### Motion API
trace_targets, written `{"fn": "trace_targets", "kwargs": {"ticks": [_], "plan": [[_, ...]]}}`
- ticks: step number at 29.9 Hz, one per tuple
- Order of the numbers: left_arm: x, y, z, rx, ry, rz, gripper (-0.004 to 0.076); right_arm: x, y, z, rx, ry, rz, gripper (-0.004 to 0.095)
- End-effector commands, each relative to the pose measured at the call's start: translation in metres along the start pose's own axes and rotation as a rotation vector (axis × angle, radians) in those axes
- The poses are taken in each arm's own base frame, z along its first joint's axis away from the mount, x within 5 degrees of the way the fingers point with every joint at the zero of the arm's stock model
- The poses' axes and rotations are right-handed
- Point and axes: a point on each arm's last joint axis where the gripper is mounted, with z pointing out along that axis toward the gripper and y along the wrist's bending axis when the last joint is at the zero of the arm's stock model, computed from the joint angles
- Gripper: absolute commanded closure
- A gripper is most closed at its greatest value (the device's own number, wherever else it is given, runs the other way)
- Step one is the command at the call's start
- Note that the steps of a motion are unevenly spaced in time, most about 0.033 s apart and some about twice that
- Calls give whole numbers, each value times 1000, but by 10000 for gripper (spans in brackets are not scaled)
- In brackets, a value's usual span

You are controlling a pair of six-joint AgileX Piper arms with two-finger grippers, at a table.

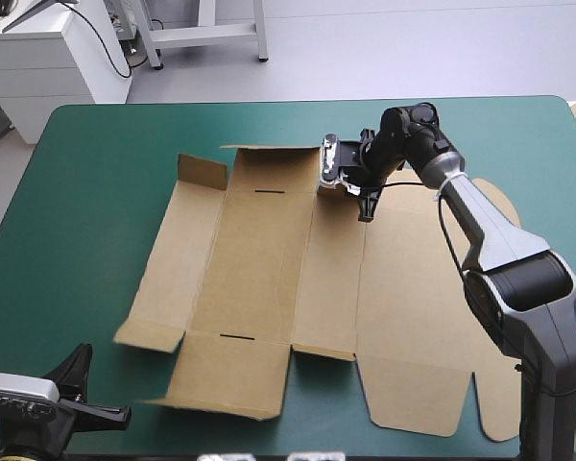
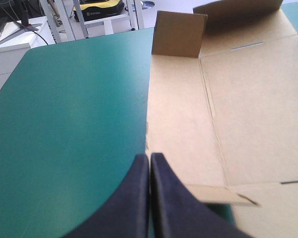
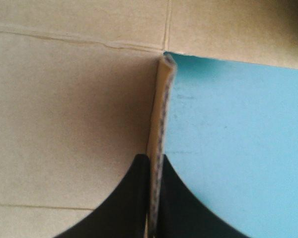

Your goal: Fold the box

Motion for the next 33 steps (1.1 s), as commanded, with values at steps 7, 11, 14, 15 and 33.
{"fn": "trace_targets", "kwargs": {"ticks": [7, 11, 14, 15, 33], "plan": [[-13, 2, -1, -12, -76, -16, 731, -16, -9, -22, 119, -102, -31, 901], [-13, 2, -1, -12, -76, -16, 731, -20, -8, -20, 108, -131, -12, 727], [-13, 2, -1, -12, -76, -16, 731, -19, -10, -21, 117, -128, 7, 525], [-13, 2, -1, -12, -76, -16, 731, -20, -11, -23, 126, -127, 38, 459], [-13, 2, -1, -11, -77, -20, 731, 11, -39, -109, 550, 96, 1032, 922]]}}
